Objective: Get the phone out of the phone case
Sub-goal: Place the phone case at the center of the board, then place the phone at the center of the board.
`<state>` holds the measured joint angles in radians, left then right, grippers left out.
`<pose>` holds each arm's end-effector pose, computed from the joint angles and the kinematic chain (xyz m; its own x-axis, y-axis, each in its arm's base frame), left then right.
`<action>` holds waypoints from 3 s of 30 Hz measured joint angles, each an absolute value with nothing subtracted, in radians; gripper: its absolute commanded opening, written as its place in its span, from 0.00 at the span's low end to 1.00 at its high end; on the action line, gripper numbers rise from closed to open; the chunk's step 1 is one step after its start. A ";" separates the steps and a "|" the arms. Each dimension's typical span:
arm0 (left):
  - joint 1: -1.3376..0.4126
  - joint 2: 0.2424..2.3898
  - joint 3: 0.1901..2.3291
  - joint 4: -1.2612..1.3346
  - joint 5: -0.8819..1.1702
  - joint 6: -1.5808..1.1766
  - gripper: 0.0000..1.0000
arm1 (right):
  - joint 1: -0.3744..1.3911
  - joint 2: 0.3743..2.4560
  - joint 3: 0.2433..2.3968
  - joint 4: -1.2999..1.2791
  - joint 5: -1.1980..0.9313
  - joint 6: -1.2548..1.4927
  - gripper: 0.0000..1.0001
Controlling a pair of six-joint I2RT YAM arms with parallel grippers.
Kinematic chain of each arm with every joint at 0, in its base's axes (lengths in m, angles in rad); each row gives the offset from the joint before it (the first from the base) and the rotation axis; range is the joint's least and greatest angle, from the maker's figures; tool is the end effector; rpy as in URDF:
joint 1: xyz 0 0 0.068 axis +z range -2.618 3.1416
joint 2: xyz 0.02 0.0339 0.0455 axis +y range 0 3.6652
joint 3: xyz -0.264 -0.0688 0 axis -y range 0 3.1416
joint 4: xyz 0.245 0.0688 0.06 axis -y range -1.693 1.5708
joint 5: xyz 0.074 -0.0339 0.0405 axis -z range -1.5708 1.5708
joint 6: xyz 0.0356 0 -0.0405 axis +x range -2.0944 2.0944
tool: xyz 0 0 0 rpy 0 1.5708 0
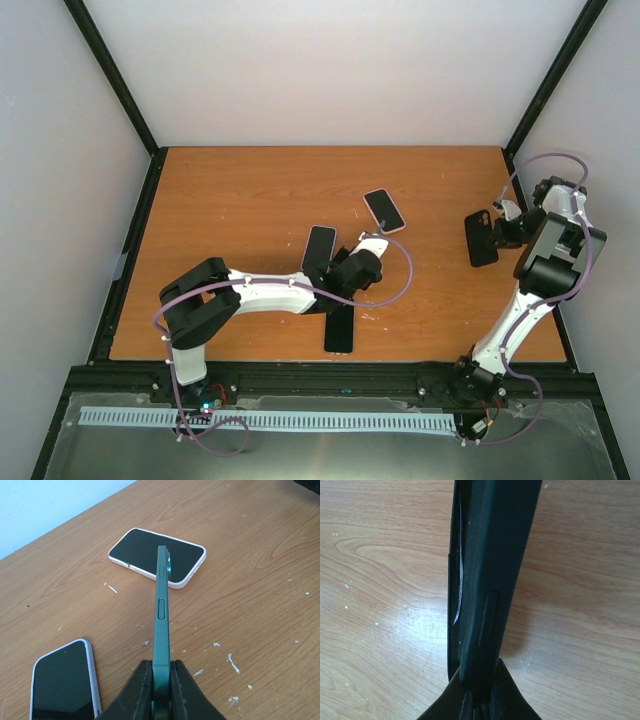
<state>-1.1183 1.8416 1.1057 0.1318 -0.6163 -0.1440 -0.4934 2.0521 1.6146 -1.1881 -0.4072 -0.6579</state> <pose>0.1922 -0.3483 0.1894 -0.3212 0.3930 -0.8616 0.4848 0.8498 0.2068 0.3446 -0.1693 0.1915 -0.9735 -0.1140 -0.1985 -0.1785 0.9210 0.3464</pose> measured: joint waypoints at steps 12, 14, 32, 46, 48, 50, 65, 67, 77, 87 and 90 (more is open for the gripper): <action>-1.119 1.856 1.125 0.112 -0.628 -0.144 0.00 | -0.509 2.073 1.603 -1.158 -0.381 -0.612 0.60; -1.119 1.858 1.125 0.112 -0.632 -0.146 0.00 | -0.509 2.038 1.584 -1.149 -0.376 -0.594 0.60; -1.135 2.024 1.221 0.229 -0.673 -0.153 0.00 | -0.039 1.840 1.501 -1.166 -0.712 -0.194 0.56; -1.183 2.149 1.356 0.227 -0.707 -0.192 0.09 | 0.106 1.950 1.473 -1.070 -0.603 0.046 0.37; -1.185 2.158 1.368 0.224 -0.710 -0.196 0.15 | 0.109 1.950 1.458 -1.059 -0.583 0.057 0.31; -1.185 2.166 1.380 0.219 -0.706 -0.203 0.24 | 0.109 1.950 1.440 -1.050 -0.565 0.072 0.26; -1.192 1.995 1.196 0.125 -0.631 -0.387 0.61 | 0.091 1.943 1.360 -0.986 -0.593 0.078 0.03; -1.192 1.910 1.114 0.107 -0.617 -0.423 0.67 | 0.085 1.934 1.337 -0.967 -0.622 0.059 0.03; -1.123 1.607 0.809 0.027 -0.514 -0.668 0.81 | 0.088 1.941 1.282 -0.908 -0.783 -0.020 0.03; -1.015 1.527 0.719 -0.089 -0.492 -0.917 0.97 | 0.126 2.071 1.315 -0.853 -0.941 0.027 0.03; -1.011 1.527 0.719 -0.112 -0.490 -0.946 0.98 | 0.138 2.104 1.340 -0.852 -0.972 0.026 0.04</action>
<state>-1.0107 1.5272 0.7185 -0.1123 -0.4904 -0.9463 0.1379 2.1044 1.3403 -0.8520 -0.9718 0.0257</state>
